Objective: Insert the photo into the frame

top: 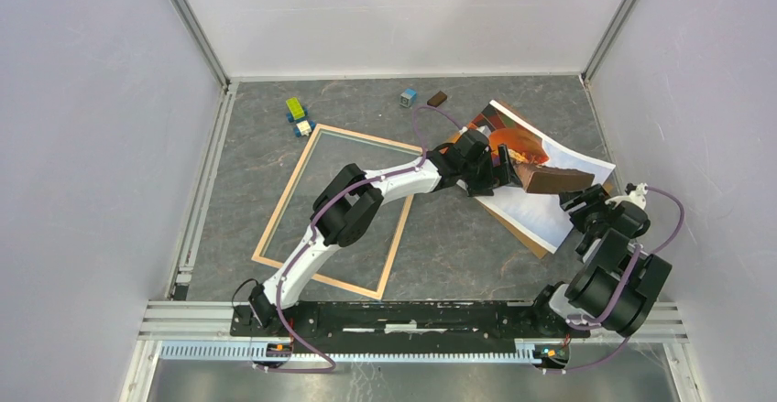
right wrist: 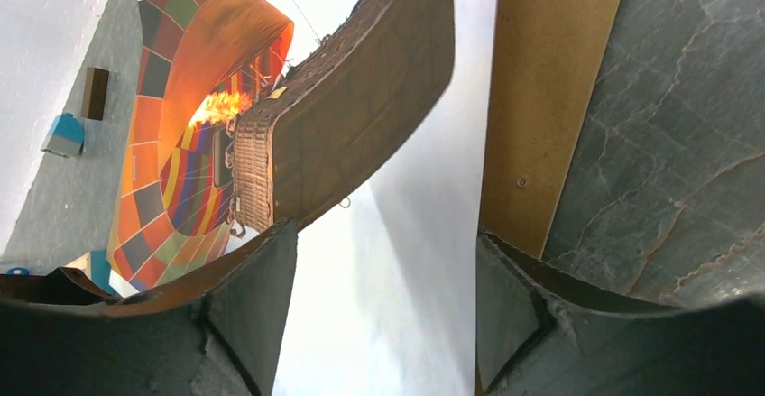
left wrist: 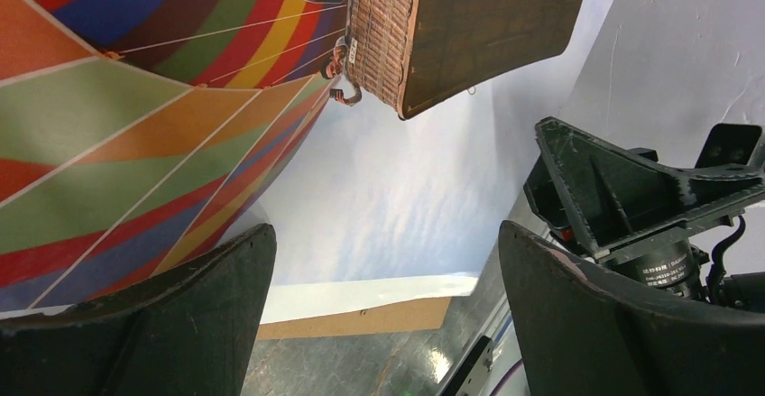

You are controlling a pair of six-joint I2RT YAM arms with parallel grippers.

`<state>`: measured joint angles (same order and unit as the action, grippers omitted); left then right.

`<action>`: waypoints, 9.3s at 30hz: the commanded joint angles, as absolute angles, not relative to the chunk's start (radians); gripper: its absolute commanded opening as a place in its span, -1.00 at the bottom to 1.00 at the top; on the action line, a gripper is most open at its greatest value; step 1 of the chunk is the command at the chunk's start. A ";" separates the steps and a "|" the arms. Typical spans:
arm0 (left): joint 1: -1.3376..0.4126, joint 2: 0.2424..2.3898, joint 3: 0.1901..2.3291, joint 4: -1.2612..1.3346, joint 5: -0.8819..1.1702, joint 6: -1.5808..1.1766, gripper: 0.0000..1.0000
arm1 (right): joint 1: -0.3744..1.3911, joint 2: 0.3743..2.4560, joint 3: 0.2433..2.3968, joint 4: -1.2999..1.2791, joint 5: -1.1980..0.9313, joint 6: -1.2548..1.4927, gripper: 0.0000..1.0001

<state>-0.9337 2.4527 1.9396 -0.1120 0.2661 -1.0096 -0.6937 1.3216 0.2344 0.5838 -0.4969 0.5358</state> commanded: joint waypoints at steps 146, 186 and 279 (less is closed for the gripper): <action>-0.941 0.658 1.489 -0.764 -0.379 -0.483 1.00 | 1.388 2.033 1.517 -0.172 0.552 -0.479 -0.24; -0.942 0.624 1.474 -0.744 -0.365 -0.481 1.00 | 1.323 1.867 1.587 -0.260 0.209 0.129 0.79; -0.677 2.583 2.302 -0.406 0.086 -0.617 1.00 | -0.443 1.088 0.282 0.201 0.068 0.392 0.96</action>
<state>-0.6598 2.5599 2.2578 -0.4480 0.0811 -0.5922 -0.4351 1.0931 0.2962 0.1921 0.0307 0.3763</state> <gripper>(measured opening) 0.996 0.982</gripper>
